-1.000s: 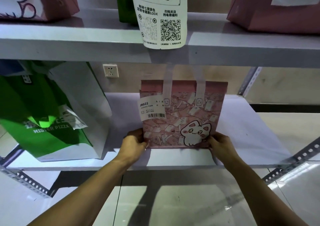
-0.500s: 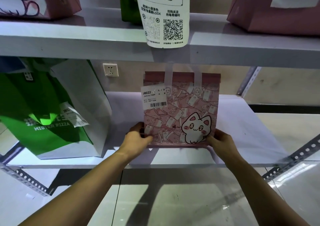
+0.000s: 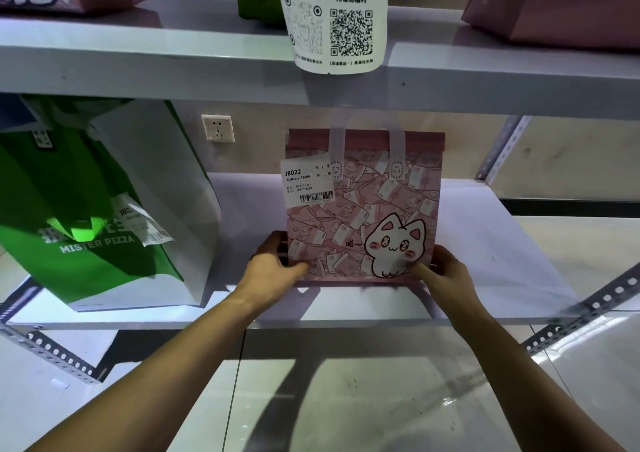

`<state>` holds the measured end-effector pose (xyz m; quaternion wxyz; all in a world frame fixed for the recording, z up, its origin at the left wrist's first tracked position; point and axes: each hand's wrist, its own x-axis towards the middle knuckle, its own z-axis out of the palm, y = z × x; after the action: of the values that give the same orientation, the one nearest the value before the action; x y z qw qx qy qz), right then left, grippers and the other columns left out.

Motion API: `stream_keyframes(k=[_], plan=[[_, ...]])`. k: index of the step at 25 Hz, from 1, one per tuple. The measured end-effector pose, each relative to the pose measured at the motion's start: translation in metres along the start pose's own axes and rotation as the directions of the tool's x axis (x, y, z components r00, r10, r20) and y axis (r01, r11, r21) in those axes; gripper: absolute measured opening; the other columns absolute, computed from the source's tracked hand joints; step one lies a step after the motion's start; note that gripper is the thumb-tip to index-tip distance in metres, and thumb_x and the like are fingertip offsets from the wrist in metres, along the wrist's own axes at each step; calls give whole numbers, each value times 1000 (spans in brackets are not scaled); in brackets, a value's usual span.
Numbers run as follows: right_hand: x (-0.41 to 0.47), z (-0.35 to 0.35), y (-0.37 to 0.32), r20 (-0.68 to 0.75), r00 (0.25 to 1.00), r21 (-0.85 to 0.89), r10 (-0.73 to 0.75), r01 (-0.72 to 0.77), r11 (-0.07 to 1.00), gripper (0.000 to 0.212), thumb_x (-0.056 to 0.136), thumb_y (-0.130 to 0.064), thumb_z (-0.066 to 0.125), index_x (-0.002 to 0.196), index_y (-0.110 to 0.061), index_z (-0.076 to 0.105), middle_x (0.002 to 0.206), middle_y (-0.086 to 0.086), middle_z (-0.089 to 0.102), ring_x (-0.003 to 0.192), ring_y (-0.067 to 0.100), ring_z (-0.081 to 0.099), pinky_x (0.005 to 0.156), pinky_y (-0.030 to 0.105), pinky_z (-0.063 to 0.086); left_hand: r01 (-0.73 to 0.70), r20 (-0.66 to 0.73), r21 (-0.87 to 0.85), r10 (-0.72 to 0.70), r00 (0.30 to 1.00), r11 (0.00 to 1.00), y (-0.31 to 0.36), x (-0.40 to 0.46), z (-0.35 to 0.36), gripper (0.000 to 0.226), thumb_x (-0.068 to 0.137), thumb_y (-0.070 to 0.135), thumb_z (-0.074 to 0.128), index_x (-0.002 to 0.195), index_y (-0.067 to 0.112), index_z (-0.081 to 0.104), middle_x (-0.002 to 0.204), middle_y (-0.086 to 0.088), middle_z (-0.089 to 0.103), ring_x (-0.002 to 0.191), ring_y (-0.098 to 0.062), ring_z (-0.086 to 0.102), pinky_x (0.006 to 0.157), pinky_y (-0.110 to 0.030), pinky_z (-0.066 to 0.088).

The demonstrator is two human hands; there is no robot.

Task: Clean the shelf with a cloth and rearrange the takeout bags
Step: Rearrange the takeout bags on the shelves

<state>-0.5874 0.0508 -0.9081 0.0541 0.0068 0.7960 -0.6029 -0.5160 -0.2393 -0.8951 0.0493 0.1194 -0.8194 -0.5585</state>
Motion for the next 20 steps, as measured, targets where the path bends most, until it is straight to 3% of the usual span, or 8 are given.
stream_keyframes(k=[3,5,8,11,14,17,20], plan=[[-7,-1,-1,-6,1000,-8,-5,5,1000,45,83,-34,78,122,-23,58,109,-9,70,97,9,67,76,22,57,-13,-3,-12,13,1000,1000,1,-3,0,37,82,23,76,110,33,55,102,20,68,94,0,65,64,-6,50],[-13,-1,-4,-14,1000,-35,3,-4,999,57,76,-43,78,124,-22,56,112,-6,68,99,14,66,88,32,54,-18,-8,-7,18,1000,1000,2,-7,-1,38,82,27,78,111,33,55,102,19,68,95,-1,65,70,-10,51],[-28,1,-10,-79,997,-144,-21,9,989,62,77,-44,80,128,-24,52,120,-6,62,108,18,60,96,38,50,-6,-33,24,7,999,1000,2,-14,-4,42,80,31,80,113,33,55,102,17,68,96,-6,66,82,-21,51],[-54,5,-12,-253,952,-220,-173,118,968,60,83,-41,79,133,-23,49,123,-6,59,106,16,59,91,36,51,20,-64,59,-16,998,998,0,-30,-12,46,79,33,81,115,32,53,108,13,66,100,-11,63,90,-27,48],[-83,21,-21,-357,869,-265,-342,257,929,35,89,-34,74,114,-25,51,105,-3,62,91,13,60,76,37,56,8,-85,70,-2,996,998,-10,-57,-27,42,82,31,78,116,31,53,114,9,63,104,-13,62,94,-32,53],[-108,50,-32,-246,854,-359,-458,359,861,24,91,-18,71,103,-26,52,93,-7,60,85,6,58,68,26,52,-34,-164,53,42,986,998,-23,-89,-46,24,89,20,68,109,32,62,108,14,67,98,-2,64,88,-30,55],[-130,95,-45,5,870,-406,-493,452,794,27,92,-11,68,104,-32,55,96,-17,60,93,0,57,73,20,49,6,-388,27,5,922,1000,-45,-116,-82,22,89,8,59,96,28,65,91,14,71,84,5,65,78,-27,51]])
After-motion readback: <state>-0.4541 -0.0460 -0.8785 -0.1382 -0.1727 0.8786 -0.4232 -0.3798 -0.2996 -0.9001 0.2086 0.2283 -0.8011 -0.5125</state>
